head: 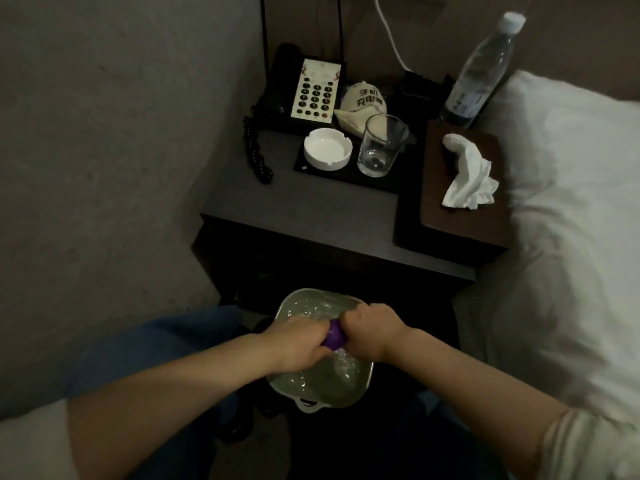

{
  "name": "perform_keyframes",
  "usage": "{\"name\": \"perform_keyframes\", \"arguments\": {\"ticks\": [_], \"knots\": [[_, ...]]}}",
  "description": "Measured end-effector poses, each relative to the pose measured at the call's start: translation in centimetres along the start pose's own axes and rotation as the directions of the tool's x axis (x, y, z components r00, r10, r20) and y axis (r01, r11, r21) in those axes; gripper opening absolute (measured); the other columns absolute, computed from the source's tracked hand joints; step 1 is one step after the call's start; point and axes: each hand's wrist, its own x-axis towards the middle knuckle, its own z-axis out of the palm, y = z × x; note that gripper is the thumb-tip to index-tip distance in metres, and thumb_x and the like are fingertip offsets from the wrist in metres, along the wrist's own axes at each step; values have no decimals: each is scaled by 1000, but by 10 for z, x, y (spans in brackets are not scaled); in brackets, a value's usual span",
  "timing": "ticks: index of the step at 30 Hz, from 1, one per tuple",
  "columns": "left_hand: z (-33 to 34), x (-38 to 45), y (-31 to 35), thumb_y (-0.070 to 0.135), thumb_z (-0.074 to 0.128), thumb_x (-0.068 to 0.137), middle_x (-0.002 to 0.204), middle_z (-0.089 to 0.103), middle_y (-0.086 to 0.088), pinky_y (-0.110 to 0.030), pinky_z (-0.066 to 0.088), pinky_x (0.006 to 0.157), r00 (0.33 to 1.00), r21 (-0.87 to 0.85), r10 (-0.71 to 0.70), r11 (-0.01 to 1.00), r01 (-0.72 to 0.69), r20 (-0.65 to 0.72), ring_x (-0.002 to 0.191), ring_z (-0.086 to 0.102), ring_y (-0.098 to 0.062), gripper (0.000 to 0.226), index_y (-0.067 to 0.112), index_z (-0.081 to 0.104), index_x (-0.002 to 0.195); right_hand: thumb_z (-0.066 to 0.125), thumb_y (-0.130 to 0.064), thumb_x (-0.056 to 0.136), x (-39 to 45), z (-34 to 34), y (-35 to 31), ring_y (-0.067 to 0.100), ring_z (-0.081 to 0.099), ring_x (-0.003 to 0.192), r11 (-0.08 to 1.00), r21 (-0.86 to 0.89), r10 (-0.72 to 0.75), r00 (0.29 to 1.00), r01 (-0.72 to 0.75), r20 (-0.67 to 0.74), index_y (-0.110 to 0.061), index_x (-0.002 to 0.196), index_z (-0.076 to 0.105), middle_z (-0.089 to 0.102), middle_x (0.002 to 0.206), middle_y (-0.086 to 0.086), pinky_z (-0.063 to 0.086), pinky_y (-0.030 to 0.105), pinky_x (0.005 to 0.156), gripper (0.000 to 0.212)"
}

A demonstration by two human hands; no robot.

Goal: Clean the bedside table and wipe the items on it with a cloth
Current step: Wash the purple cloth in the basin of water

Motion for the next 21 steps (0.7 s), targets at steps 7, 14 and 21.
{"name": "perform_keyframes", "arguments": {"ticks": [7,14,21], "knots": [[6,7,-11,13,43,93,110,66,-10,-34,33,61,958,570,257,809,-143,-125,94,66,-33,46,4,31,137,59,-37,82,12,7,-4,21,63,88,850,431,180,937,-301,299,-19,89,61,66,98,7,48,29,75,19],[6,10,-14,26,42,96,111,62,-8,-32,32,55,956,551,247,825,-123,-157,87,66,-28,30,11,39,123,62,-25,82,14,4,0,15,56,75,733,584,147,920,-349,364,-19,83,57,57,83,1,43,24,63,8],[-19,0,-17,66,47,86,113,59,7,-36,52,78,971,-182,-86,982,45,-222,101,60,-16,48,28,55,114,57,-30,86,3,1,7,25,64,92,909,415,111,978,-30,-174,-22,100,55,65,98,3,48,31,74,17]]}}
